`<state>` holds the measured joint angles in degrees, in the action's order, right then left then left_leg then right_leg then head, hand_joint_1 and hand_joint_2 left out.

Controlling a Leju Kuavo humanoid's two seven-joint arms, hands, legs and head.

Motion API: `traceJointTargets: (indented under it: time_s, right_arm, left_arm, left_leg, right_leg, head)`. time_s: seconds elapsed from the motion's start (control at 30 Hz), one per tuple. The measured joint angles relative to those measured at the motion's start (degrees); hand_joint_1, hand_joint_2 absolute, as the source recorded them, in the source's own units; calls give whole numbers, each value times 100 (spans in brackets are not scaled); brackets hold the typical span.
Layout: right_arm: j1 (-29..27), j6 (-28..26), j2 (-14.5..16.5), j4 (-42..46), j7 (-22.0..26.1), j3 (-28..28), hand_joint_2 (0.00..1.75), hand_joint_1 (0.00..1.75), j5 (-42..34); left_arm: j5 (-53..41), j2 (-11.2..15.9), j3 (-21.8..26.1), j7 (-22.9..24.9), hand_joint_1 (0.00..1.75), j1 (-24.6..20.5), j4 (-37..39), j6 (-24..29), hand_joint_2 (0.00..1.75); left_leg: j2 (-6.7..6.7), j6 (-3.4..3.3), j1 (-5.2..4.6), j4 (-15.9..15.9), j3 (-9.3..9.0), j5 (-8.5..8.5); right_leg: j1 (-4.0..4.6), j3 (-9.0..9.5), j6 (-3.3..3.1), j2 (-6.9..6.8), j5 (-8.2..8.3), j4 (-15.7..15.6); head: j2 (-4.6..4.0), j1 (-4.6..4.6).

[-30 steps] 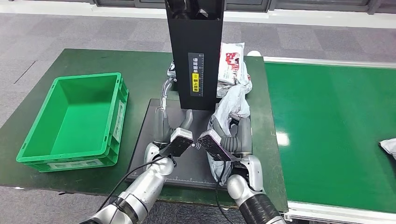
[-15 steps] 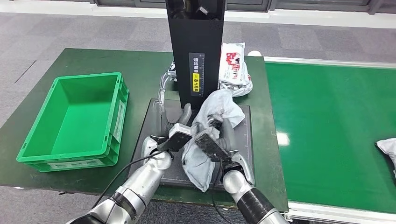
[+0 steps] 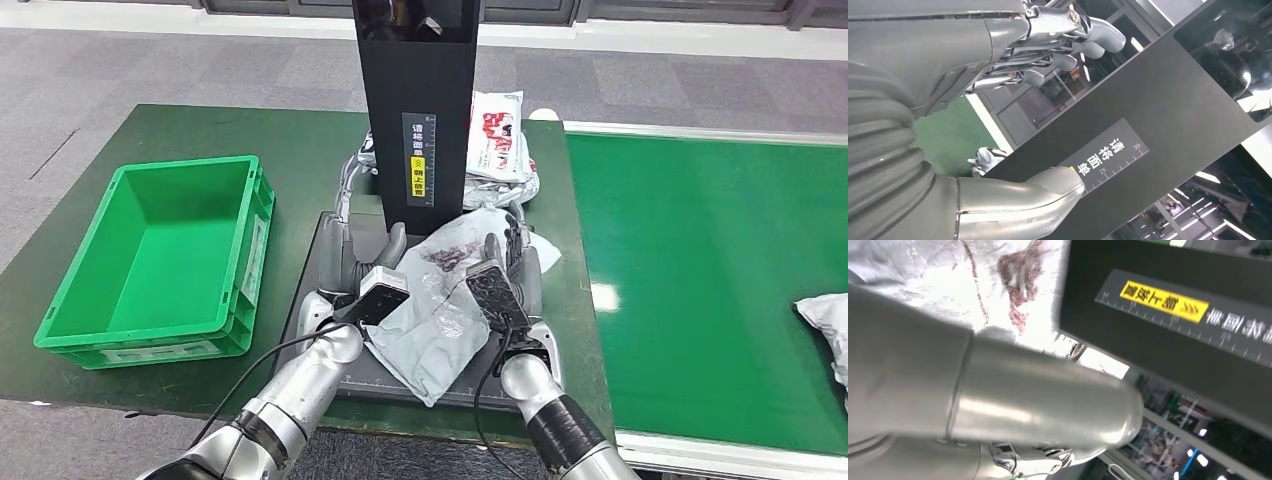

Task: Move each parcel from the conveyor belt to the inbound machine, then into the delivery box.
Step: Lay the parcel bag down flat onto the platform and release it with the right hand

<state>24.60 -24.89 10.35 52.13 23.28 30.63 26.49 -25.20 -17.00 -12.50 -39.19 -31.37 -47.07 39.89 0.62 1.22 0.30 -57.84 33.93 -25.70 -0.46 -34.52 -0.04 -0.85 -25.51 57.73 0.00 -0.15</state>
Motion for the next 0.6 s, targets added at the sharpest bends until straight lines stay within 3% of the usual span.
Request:
traceJointTargets:
  time_s: [0.2,0.47,0.6]
  right_arm:
    - [69,331,-22,-159,282,-154,0,0,-713]
    - [453,1322,-29,-795,367,-457,0,0,-1602]
    - [490,1371,-39,-921,553,-594,0,0,-1805]
  left_arm:
    - [3,1,-2,0,0,-24,89,0,175]
    - [-77,1,-288,0,0,-106,513,-66,175]
    - [-196,-8,-443,118,0,-175,736,-260,175]
  left_leg:
    - [2,0,0,0,0,0]
    - [2,0,0,-1,0,0]
    - [-1,0,0,-2,1,0]
  right_leg:
    - [-2,0,0,1,0,0]
    - [-2,0,0,2,1,0]
    - [-2,-2,0,-2,1,0]
  head:
    - [0,0]
    - [0,0]
    - [0,0]
